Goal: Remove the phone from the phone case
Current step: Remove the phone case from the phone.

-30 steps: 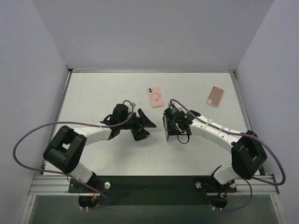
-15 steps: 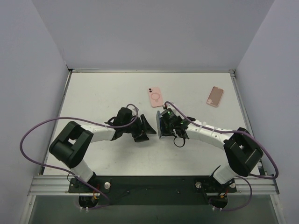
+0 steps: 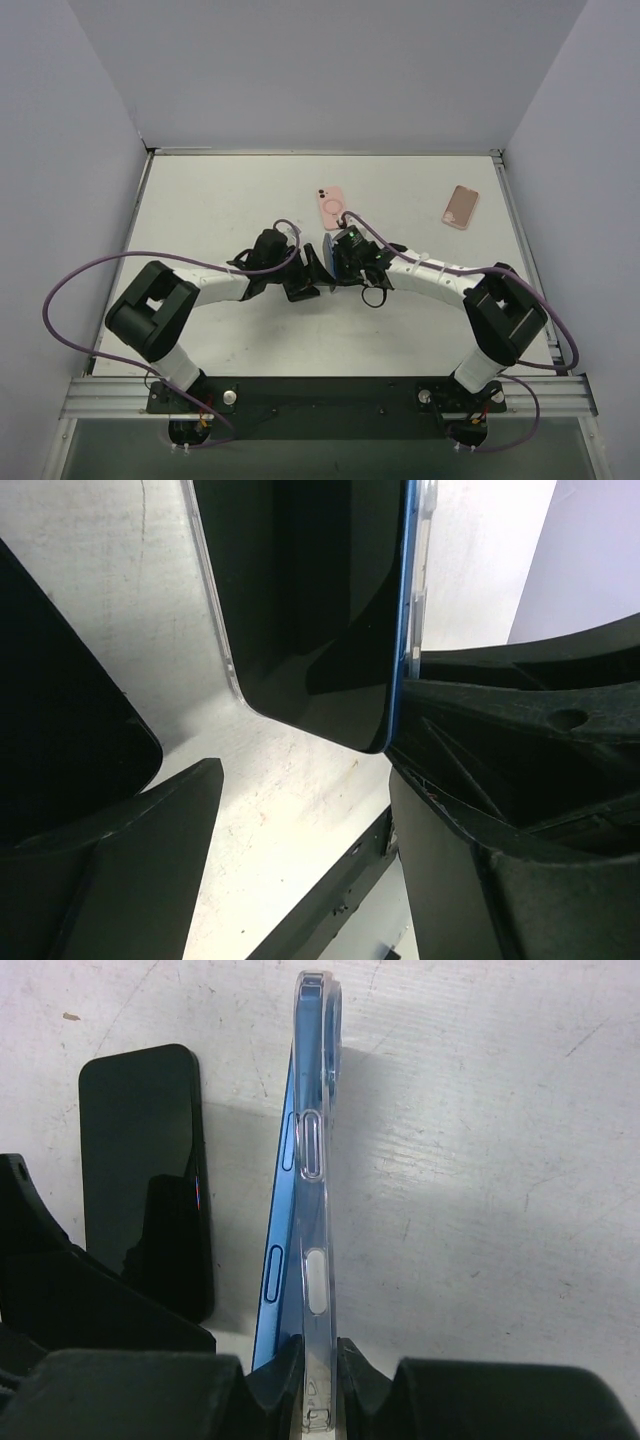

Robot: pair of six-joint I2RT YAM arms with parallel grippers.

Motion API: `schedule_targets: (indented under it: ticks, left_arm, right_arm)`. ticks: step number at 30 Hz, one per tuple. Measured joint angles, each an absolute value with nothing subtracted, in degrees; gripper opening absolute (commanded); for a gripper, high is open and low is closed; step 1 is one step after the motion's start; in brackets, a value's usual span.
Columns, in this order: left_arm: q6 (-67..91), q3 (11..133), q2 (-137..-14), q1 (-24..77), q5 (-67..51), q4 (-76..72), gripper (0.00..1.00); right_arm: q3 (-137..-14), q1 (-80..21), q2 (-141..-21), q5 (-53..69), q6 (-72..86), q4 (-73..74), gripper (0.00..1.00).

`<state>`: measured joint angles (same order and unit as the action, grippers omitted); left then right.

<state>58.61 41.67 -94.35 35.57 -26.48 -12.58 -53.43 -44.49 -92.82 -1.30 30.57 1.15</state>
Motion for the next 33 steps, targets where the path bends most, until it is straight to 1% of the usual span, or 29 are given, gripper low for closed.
schedule_targets:
  ticks: [4, 8, 13, 18, 22, 26, 33]
  left_arm:
    - [59.3, 40.9, -92.6, 35.1, -25.3, -12.5, 0.75]
    - [60.0, 39.5, -89.8, 33.6, -25.3, -12.6, 0.75]
    - [60.1, 39.0, -88.5, 32.3, -25.5, -12.6, 0.82]
    - [60.3, 39.0, -89.0, 32.3, -26.5, -12.8, 0.82]
    - [60.9, 38.9, -89.7, 32.2, -27.5, -13.9, 0.83]
    - [60.9, 38.9, -91.6, 32.2, -28.8, -15.4, 0.85]
    - [60.9, 38.8, -97.3, 32.3, -31.9, -19.6, 0.84]
  right_arm:
    - [-56.8, -45.6, -94.5, -3.3, 30.8, 5.3, 0.00]
    - [-57.4, -46.8, -94.4, -7.4, 32.6, 8.4, 0.00]
    - [-57.3, -47.6, -92.4, -11.9, 33.4, 15.0, 0.00]
    - [-57.3, -49.6, -91.3, -18.3, 33.4, 22.0, 0.00]
    - [-58.3, -51.0, -91.6, -20.6, 33.4, 25.1, 0.00]
    - [-59.3, -52.2, -93.3, -21.1, 33.1, 25.2, 0.00]
    - [-58.4, -52.9, -93.3, -21.1, 31.4, 22.5, 0.00]
